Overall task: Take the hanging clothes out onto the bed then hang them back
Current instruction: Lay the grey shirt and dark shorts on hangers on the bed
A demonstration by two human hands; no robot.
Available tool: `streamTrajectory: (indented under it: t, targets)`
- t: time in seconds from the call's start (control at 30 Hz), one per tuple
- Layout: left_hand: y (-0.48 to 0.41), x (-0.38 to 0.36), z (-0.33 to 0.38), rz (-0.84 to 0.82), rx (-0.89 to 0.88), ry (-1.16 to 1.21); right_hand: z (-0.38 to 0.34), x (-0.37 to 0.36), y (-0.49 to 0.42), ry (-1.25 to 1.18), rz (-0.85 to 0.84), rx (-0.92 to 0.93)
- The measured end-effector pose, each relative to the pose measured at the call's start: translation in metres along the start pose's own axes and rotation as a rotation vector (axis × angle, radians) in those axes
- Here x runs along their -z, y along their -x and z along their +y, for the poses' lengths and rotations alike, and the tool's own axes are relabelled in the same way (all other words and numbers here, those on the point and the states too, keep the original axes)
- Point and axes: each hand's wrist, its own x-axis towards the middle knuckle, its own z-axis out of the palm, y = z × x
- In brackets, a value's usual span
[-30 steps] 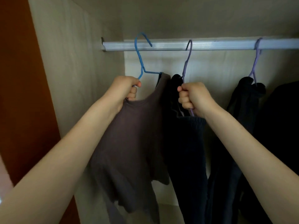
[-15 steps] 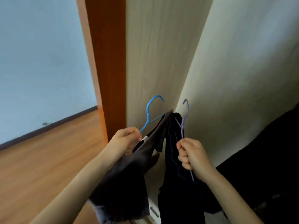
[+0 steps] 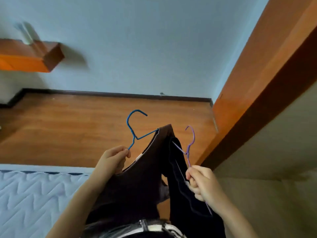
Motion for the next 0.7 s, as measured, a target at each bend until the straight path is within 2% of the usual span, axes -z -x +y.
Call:
streamTrajectory:
  t: [0.17,0.33,0.53,0.7]
  targets:
    - [-0.011,0.055,0.001,0.294,-0.031,0.144,-0.049,-0.042,-0.091,0.093,-0.192,0.101]
    - [-0.073,0.096,0.004,0.521,-0.040,0.277,-0.088,-0.084,-0.209,0.166,-0.285,0.130]
    - [-0.170,0.152,0.036,0.731,0.023,0.286,-0.146,-0.119,-0.333,0.269,-0.387,0.148]
    - [-0.224,0.181,0.045,0.837,0.112,0.326,-0.200,-0.140,-0.426,0.356,-0.479,0.164]
